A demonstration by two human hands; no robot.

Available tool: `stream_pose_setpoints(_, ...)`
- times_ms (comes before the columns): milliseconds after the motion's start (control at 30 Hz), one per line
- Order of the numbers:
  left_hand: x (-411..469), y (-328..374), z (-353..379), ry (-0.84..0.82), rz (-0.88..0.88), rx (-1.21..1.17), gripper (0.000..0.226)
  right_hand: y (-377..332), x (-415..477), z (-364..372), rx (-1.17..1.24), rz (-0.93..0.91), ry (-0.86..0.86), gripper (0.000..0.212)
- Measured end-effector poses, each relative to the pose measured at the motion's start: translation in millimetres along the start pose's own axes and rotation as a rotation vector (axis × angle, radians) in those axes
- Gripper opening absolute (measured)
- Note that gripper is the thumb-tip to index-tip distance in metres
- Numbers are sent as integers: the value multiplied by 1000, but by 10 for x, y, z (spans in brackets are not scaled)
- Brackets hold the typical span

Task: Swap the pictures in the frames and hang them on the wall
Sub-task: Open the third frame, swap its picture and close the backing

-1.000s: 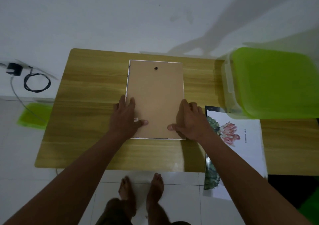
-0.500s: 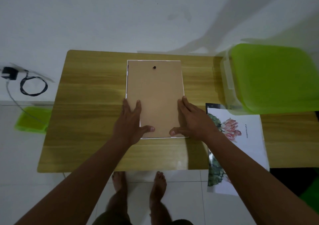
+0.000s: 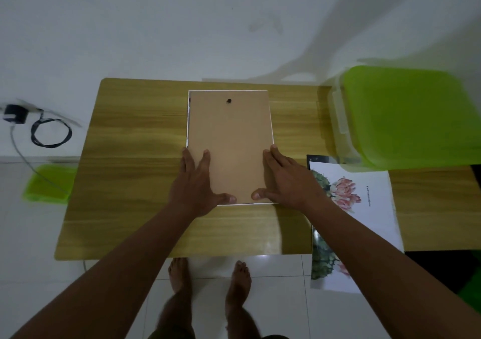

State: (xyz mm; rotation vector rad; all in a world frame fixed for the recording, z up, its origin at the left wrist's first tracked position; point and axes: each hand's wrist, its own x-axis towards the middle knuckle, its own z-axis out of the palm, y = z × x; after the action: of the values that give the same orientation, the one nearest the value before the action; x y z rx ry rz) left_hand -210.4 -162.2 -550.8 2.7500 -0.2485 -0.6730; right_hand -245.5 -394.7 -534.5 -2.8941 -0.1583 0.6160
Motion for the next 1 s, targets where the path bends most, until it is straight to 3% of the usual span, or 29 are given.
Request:
stream_pose_setpoints(233,57,33,46,-24,-13,189,138,112,-24,3,150,-34,-95,121)
stream_pose_setpoints(433,120,201,156,28,225,219,118,196,-12,-27,193,-27,-160,133)
stream_pose_setpoints(567,163,186,264,63,234,266,110,214,-19,68,214,-21,-127,136)
stream_pose_setpoints(800,105,188,342,120,268,288,94,177,-90,139,477,91,-128,139)
stream_pose_setpoints(1000,130,223,347,101,253,298,90,166,-115,183,475,141,-135,132)
